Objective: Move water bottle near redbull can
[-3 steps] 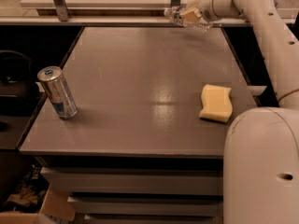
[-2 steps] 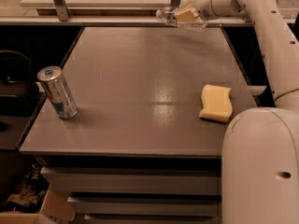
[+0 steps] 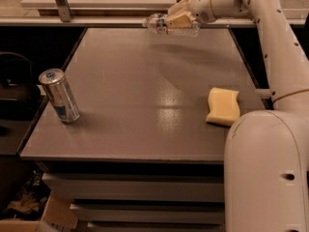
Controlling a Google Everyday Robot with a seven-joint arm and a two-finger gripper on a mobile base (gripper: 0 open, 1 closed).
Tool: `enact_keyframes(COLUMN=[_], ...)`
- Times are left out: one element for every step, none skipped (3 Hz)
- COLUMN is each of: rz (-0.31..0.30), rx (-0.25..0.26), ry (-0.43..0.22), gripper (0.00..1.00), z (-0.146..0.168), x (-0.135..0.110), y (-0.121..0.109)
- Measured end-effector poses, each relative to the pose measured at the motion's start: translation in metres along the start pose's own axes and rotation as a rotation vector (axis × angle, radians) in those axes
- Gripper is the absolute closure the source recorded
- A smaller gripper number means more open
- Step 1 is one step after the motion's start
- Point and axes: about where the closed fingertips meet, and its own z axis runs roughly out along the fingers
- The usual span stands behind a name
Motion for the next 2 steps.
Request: enact_keyframes(rz=[-0.030,-0.067], rx=[-0.069,-0.112], ry=[-0.035,-0.029], gripper=[1.00,1.00], z=[-0.001,-0.010], x=[-0.018,-0.030], y=[0.019,0.033])
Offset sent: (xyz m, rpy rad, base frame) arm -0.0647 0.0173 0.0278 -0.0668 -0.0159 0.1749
